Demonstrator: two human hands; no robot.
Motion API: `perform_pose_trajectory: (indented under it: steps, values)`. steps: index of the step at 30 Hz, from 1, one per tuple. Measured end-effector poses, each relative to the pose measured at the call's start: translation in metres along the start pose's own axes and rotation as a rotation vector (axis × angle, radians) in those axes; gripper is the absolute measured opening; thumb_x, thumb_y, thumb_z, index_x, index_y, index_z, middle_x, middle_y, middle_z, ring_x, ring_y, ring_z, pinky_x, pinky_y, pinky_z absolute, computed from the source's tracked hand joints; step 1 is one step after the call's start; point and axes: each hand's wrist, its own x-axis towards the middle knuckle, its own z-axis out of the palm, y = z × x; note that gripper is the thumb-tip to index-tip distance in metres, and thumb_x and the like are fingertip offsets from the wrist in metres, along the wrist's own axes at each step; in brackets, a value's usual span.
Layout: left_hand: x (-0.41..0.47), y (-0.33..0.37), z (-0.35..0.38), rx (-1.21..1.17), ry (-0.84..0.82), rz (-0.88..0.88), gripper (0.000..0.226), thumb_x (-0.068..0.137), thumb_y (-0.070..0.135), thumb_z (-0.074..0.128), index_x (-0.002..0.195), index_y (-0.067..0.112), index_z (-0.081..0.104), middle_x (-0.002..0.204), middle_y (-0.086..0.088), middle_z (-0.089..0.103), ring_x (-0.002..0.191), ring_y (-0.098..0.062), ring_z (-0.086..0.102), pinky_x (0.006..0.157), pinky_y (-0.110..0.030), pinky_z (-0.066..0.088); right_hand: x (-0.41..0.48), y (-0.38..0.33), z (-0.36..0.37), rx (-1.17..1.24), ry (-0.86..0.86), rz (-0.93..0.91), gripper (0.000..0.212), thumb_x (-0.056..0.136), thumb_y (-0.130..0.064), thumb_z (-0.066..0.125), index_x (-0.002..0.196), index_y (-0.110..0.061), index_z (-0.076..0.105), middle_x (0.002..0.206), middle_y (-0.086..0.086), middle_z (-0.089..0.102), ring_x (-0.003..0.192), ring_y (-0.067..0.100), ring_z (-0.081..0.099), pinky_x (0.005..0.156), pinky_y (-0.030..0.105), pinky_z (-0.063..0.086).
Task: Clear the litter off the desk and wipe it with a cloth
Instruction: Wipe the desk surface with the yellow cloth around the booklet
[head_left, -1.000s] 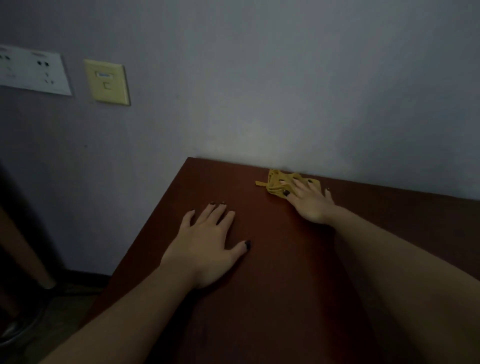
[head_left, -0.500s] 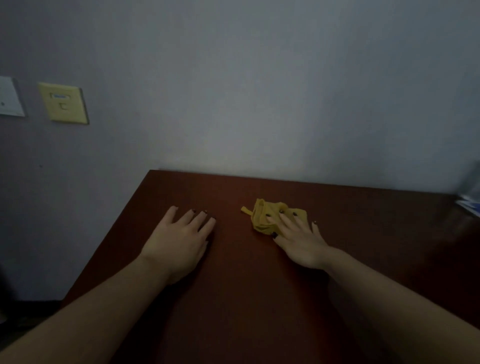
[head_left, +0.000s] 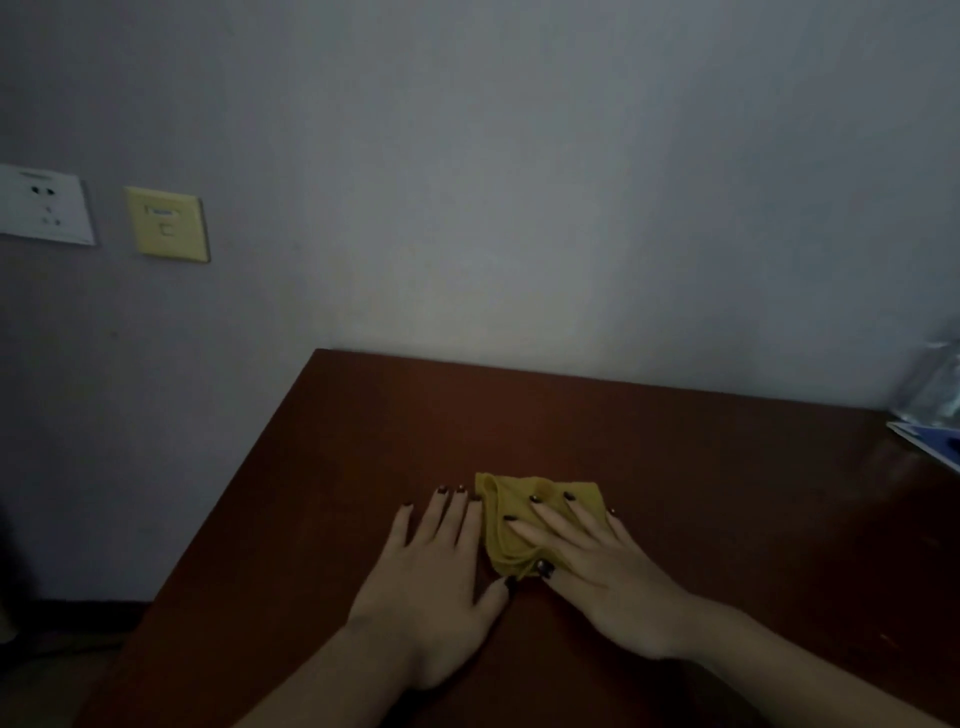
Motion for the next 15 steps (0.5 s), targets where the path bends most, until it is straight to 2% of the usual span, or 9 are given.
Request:
perform_pose_trajectory:
  steps: [4, 9, 15]
  values:
    - [0.003, -0.002, 0.003, 0.023, -0.007, 0.008, 0.076, 0.091, 0.063, 0.009, 0.146, 0.020, -0.020, 0.155, 0.004, -0.024, 0.140, -0.010, -0.028, 0.116, -0.040, -0.014, 0.040, 0.012, -0.009, -0.033, 0.005, 0.007, 0.037, 0.095, -0.060, 0.012, 0.115, -0.079, -0.013, 0.147, -0.033, -0.018, 0.137, 0.003, -0.024, 0.111, 0.042, -0.017]
    - [0.002, -0.005, 0.002, 0.039, -0.009, 0.013, 0.078, 0.089, 0.066, 0.007, 0.147, 0.021, -0.019, 0.154, 0.006, -0.026, 0.139, -0.008, -0.028, 0.115, -0.037, -0.016, 0.104, 0.028, -0.021, -0.088, 0.122, 0.143, 0.046, 0.098, -0.052, 0.014, 0.141, -0.056, 0.000, 0.157, -0.016, -0.007, 0.145, 0.015, -0.010, 0.113, 0.049, -0.008]
    - [0.004, -0.006, -0.003, 0.027, -0.022, 0.010, 0.078, 0.090, 0.066, 0.013, 0.149, 0.021, -0.012, 0.155, 0.006, -0.022, 0.140, -0.006, -0.024, 0.115, -0.034, -0.015, 0.131, 0.035, -0.034, -0.091, 0.127, 0.288, 0.050, 0.098, -0.050, 0.013, 0.146, -0.046, -0.001, 0.158, -0.009, -0.008, 0.145, 0.019, -0.010, 0.113, 0.048, -0.009]
